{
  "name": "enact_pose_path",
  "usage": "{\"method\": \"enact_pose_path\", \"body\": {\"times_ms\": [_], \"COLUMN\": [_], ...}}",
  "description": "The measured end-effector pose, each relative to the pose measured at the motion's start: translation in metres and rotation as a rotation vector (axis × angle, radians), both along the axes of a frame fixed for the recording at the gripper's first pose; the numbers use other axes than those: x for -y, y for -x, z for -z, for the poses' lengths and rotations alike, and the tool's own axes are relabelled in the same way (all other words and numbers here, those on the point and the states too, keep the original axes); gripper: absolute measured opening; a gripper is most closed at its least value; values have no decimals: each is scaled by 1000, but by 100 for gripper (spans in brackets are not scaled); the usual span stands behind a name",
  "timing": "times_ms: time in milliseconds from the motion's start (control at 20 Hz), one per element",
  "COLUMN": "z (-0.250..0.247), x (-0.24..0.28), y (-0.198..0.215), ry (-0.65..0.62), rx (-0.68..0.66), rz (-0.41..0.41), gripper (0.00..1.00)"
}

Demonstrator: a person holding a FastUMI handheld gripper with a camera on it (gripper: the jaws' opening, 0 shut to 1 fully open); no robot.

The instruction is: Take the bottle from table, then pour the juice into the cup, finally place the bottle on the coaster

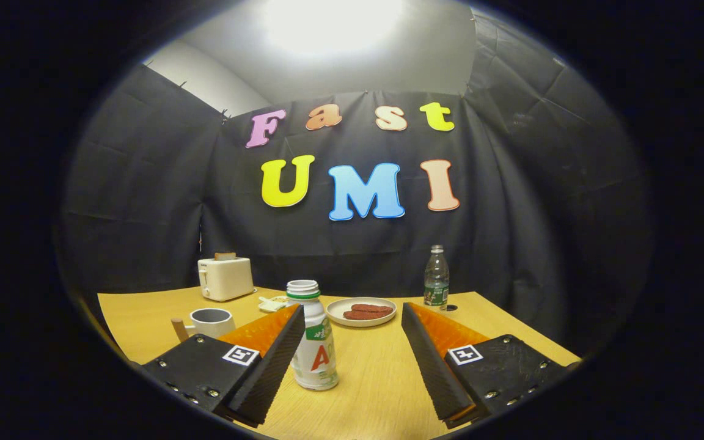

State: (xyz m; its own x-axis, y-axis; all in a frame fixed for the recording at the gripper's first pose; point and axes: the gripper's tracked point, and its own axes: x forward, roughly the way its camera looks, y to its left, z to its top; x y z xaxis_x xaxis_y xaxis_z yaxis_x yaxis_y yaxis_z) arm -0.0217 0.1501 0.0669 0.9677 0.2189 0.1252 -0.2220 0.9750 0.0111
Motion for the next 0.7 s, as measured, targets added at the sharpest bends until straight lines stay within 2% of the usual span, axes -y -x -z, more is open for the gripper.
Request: {"method": "enact_pose_path", "body": {"times_ms": [150,350,700], "z": [16,37,55], "x": [-19,-41,-56], "y": [-4,-19,-48], "ry": [38,14,-4], "rx": [-22,-80,-153], "rz": [-12,-44,-43], "gripper": [97,97,97]}}
